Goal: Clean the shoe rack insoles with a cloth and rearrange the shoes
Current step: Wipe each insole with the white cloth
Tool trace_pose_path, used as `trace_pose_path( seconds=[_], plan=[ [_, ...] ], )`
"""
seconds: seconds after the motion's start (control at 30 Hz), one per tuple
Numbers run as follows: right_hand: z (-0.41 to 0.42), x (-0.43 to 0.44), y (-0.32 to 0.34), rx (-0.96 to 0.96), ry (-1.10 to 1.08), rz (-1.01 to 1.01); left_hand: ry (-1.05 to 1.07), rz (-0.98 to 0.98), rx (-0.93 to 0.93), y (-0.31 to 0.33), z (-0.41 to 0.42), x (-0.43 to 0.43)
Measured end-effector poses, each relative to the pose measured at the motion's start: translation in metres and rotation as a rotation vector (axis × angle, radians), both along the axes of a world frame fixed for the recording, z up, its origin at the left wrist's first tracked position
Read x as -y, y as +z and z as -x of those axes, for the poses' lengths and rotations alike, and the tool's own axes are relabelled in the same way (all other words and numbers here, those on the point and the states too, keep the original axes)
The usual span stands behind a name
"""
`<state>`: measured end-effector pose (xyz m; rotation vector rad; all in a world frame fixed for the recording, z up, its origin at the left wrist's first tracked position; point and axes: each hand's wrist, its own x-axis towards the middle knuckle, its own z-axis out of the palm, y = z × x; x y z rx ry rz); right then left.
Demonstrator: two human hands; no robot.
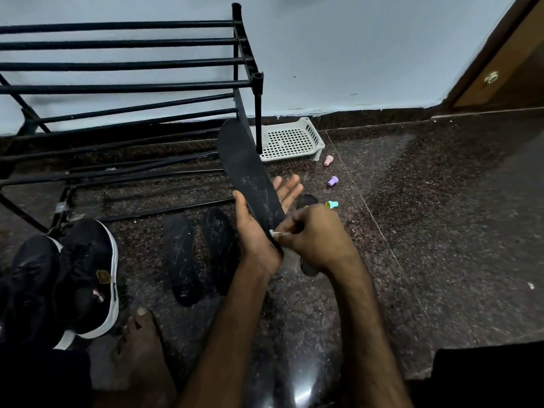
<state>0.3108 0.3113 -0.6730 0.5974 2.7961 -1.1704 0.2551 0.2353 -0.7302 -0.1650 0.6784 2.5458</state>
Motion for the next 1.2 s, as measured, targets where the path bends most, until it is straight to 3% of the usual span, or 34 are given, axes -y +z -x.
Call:
trace_pose_path(
  seconds=[0.1, 0.23, 0.37, 0.47, 0.57, 0.7, 0.8, 0.93, 1.07, 1.2],
  plan=[
    [0.007, 0.004, 0.001, -0.085, -0.054, -0.009, -0.022, -0.005, 0.002, 0.001, 0.001, -0.002],
    [0.008, 0.006, -0.004, -0.119, -0.208, -0.190, -0.047, -0.062, 0.006, 0.001, 0.000, 0.000],
    [0.002, 0.007, 0.005, -0.039, 0.027, -0.014, -0.043, -0.022, 0.013, -0.001, -0.001, 0.000],
    [0.008, 0.010, -0.002, -0.195, -0.075, 0.076, -0.027, -0.013, 0.000, 0.001, 0.001, 0.000],
    [0.009, 0.010, -0.014, -0.204, -0.233, -0.086, -0.011, -0.037, -0.009, 0.003, 0.001, 0.001],
    [0.004, 0.007, -0.009, -0.067, -0.032, 0.029, 0.000, -0.018, 0.001, 0.000, 0.002, 0.004],
    [0.009, 0.013, -0.004, -0.164, -0.049, 0.171, -0.019, -0.030, -0.002, 0.001, 0.000, 0.001],
    [0.011, 0.009, -0.012, -0.159, -0.208, -0.136, -0.025, -0.097, -0.004, 0.000, -0.002, 0.000],
    [0.001, 0.003, -0.004, -0.004, -0.006, 0.045, 0.002, -0.090, 0.014, -0.004, 0.001, 0.004],
    [0.009, 0.015, 0.000, -0.160, -0.028, 0.107, -0.010, -0.138, 0.030, -0.001, 0.000, 0.001]
  ],
)
